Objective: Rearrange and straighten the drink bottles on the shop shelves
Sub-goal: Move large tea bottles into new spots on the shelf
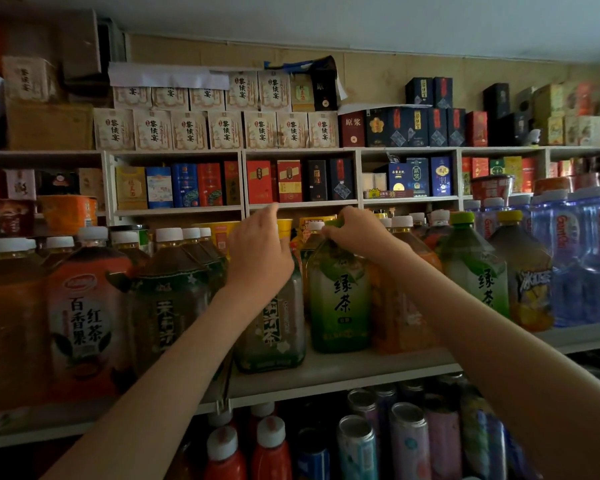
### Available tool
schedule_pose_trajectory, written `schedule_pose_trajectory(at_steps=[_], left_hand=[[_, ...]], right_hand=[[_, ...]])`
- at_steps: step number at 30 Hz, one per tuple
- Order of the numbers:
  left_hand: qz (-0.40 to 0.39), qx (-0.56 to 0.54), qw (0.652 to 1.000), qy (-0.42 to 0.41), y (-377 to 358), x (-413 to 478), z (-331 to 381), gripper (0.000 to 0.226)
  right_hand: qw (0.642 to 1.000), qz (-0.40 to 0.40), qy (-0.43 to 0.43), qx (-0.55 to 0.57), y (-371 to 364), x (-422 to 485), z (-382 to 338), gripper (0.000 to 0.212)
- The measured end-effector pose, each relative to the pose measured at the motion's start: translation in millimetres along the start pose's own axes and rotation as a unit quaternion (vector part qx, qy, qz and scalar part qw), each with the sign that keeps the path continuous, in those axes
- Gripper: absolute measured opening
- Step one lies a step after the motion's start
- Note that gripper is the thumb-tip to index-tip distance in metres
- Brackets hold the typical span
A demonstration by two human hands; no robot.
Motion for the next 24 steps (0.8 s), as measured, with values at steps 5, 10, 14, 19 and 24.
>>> schedule_pose_trajectory(at_steps=[5, 10, 14, 19, 24], left_hand=[[-0.036, 0.044, 0.995, -0.081, 4, -2, 17, 0.035], [-0.105, -0.111, 0.985, -0.076, -9, -13, 41, 0.042], [-0.12, -0.153, 0.98, -0.05, -27, -19, 49, 0.05], [-0.105, -0.149, 0.983, -0.013, -47, -23, 55, 0.046], [-0.037, -0.116, 0.992, -0.016, -62, -31, 94, 0.037]], right_hand=[[0.993, 0.076, 0.077, -0.047, 20, -15, -3, 0.03], [0.986, 0.128, 0.061, -0.084, 53, -37, 26, 0.04], [0.993, 0.094, 0.025, -0.068, 67, -54, 56, 0.039], [0.992, 0.086, 0.056, -0.079, 85, -62, 82, 0.037], [0.987, 0.126, 0.084, -0.044, 107, -54, 118, 0.035]])
Point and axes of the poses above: each hand's wrist, its own x-axis towards the middle knuckle, its own y-axis out of the back of the hand, z = x × y, the point moved 1 cm from there along x, towards the middle knuckle, and after that the axes turned 10 degrees about y, right-handed, at the moved point
